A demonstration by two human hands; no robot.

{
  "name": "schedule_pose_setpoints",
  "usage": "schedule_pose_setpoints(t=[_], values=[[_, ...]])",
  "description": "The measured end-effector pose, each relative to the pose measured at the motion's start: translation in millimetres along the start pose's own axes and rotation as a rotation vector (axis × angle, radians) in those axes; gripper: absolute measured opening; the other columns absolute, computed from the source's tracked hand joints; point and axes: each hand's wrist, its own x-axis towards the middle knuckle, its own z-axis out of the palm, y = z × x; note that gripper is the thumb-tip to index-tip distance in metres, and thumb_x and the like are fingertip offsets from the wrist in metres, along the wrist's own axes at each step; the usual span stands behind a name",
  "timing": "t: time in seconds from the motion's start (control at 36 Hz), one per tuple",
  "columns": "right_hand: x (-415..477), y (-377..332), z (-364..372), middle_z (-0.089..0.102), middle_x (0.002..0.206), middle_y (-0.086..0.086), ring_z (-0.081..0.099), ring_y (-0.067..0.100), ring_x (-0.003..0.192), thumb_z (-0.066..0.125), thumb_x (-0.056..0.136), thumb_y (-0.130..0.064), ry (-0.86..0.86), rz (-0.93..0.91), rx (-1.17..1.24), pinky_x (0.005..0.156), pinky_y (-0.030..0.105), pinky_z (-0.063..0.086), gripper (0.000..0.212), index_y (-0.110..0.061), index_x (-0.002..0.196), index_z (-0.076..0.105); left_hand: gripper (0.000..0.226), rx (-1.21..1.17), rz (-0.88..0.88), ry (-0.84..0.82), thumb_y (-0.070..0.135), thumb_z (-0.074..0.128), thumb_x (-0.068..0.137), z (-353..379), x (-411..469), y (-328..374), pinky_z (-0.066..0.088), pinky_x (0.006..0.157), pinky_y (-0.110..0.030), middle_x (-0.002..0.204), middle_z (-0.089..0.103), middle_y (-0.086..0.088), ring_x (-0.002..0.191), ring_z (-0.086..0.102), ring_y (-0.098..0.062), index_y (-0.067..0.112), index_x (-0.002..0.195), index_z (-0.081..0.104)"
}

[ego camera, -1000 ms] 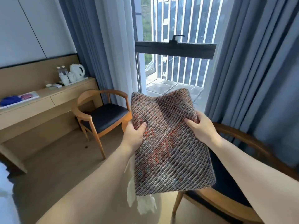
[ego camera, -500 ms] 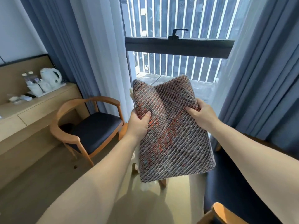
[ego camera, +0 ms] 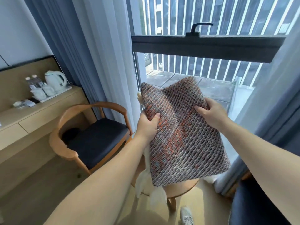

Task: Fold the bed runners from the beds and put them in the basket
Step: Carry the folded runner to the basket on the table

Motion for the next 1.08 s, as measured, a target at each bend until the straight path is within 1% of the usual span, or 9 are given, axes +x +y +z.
schedule_pose_setpoints(t=[0.11, 0.33, 0.47, 0.56, 0.64, 0.81, 0.89, 0.97, 1.08], values=[[88.9, 28.6, 6.4, 0.07, 0.102, 0.001, 0.066, 0.019, 0.092, 0.064, 0.09, -0.026, -0.041, -0.015, 0.048, 0.087, 0.037, 0.053, 0.031, -0.021, 0.12, 0.061, 0.035, -0.001, -0.028, 0.064, 0.029, 0.059, 0.093, 31.6, 70.6, -10.7, 0.046, 0.1, -0.041, 0.113, 0.059, 0.004, 0.109, 0.058, -0.019, 0.021, 0.125, 0.045], [231.0, 65.1, 14.4, 0.068, 0.098, -0.002, 0.064, 0.009, 0.082, 0.063, 0.091, -0.026, -0.119, -0.002, 0.042, 0.07, 0.022, 0.047, 0.028, -0.021, 0.118, 0.06, 0.038, 0.036, -0.09, 0.192, 0.028, 0.06, 0.092, 90.5, 189.6, -23.6, 0.046, 0.099, -0.039, 0.119, 0.061, -0.001, 0.11, 0.059, -0.02, 0.017, 0.126, 0.047], [283.9, 90.4, 36.8, 0.068, 0.109, -0.002, 0.064, 0.017, 0.096, 0.063, 0.089, -0.035, -0.17, 0.024, 0.012, 0.088, 0.035, 0.051, 0.042, -0.025, 0.128, 0.054, 0.039, 0.05, -0.14, 0.272, 0.029, 0.06, 0.092, 100.9, 224.7, -53.3, 0.044, 0.101, -0.038, 0.119, 0.06, 0.001, 0.111, 0.057, -0.018, 0.017, 0.127, 0.047], [291.4, 107.0, 62.7, 0.067, 0.11, -0.006, 0.064, 0.015, 0.096, 0.063, 0.088, -0.038, -0.239, 0.074, 0.016, 0.09, 0.034, 0.05, 0.045, -0.028, 0.131, 0.051, 0.037, 0.064, -0.207, 0.309, 0.027, 0.058, 0.094, 98.7, 226.4, -78.7, 0.041, 0.1, -0.033, 0.117, 0.056, 0.005, 0.111, 0.054, -0.016, 0.017, 0.128, 0.045], [289.7, 124.4, 94.6, 0.068, 0.1, -0.013, 0.066, 0.01, 0.089, 0.062, 0.089, -0.038, -0.346, 0.104, 0.022, 0.084, 0.032, 0.052, 0.036, -0.032, 0.124, 0.055, 0.045, 0.065, -0.311, 0.316, 0.028, 0.054, 0.096, 90.7, 216.3, -107.5, 0.038, 0.1, -0.03, 0.121, 0.05, 0.006, 0.112, 0.048, -0.013, 0.014, 0.136, 0.038], [275.8, 155.6, 163.3, 0.07, 0.097, -0.011, 0.068, 0.011, 0.086, 0.063, 0.09, -0.034, -0.52, 0.076, -0.06, 0.081, 0.034, 0.054, 0.027, -0.033, 0.116, 0.059, 0.043, 0.045, -0.56, 0.4, 0.036, 0.052, 0.096, 69.1, 189.2, -176.7, 0.041, 0.105, -0.046, 0.128, 0.054, 0.003, 0.117, 0.052, -0.021, 0.019, 0.133, 0.039], [267.6, 171.6, 195.1, 0.068, 0.096, -0.01, 0.064, 0.01, 0.078, 0.063, 0.089, -0.036, -0.59, 0.081, -0.125, 0.073, 0.03, 0.051, 0.031, -0.033, 0.119, 0.056, 0.052, 0.055, -0.661, 0.443, 0.04, 0.052, 0.095, 60.3, 176.0, -207.0, 0.04, 0.105, -0.046, 0.134, 0.052, -0.001, 0.12, 0.051, -0.023, 0.016, 0.138, 0.037], [261.5, 184.8, 219.3, 0.064, 0.1, -0.013, 0.061, 0.009, 0.079, 0.06, 0.09, -0.042, -0.654, 0.094, -0.194, 0.074, 0.031, 0.05, 0.03, -0.046, 0.118, 0.05, 0.057, 0.067, -0.726, 0.481, 0.038, 0.052, 0.095, 55.0, 167.5, -231.7, 0.037, 0.108, -0.043, 0.137, 0.047, 0.0, 0.126, 0.046, -0.023, 0.013, 0.142, 0.032], [257.1, 200.4, 245.9, 0.065, 0.106, -0.008, 0.061, 0.013, 0.084, 0.059, 0.093, -0.035, -0.696, 0.098, -0.228, 0.067, 0.027, 0.046, 0.036, -0.034, 0.128, 0.053, 0.058, 0.053, -0.796, 0.491, 0.039, 0.05, 0.096, 49.9, 164.1, -260.6, 0.036, 0.108, -0.042, 0.141, 0.045, -0.001, 0.128, 0.044, -0.024, 0.013, 0.143, 0.031]])
